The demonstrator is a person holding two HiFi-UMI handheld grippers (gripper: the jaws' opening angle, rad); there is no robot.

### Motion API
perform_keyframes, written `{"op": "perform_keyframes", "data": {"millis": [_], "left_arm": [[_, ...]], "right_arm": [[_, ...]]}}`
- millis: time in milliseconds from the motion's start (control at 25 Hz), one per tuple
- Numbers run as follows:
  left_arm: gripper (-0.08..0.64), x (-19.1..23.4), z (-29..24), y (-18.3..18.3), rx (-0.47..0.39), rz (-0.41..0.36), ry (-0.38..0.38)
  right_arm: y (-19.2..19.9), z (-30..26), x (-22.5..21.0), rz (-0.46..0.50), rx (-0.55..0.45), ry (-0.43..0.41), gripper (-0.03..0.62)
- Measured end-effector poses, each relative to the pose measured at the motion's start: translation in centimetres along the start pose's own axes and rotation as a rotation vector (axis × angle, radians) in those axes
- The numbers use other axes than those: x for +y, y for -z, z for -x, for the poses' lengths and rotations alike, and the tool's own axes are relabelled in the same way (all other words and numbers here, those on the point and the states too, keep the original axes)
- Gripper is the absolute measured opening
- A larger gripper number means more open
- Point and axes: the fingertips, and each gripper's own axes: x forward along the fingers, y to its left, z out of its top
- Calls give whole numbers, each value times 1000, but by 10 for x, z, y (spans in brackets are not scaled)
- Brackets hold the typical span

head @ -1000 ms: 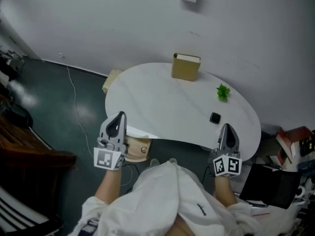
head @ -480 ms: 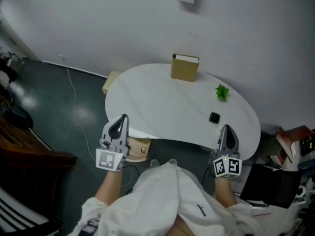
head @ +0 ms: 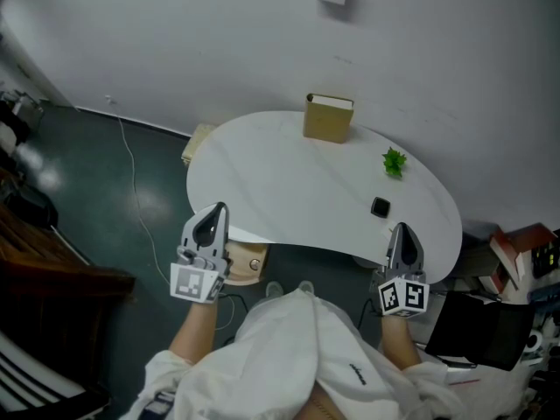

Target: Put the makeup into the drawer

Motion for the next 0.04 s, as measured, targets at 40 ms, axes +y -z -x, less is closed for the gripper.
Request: {"op": "perform_keyframes", "data": {"millis": [40], "left_arm": [[26, 0, 0, 0, 0, 1, -1]], "right_arm": [[1, 1, -1, 0, 3, 2, 17]]}}
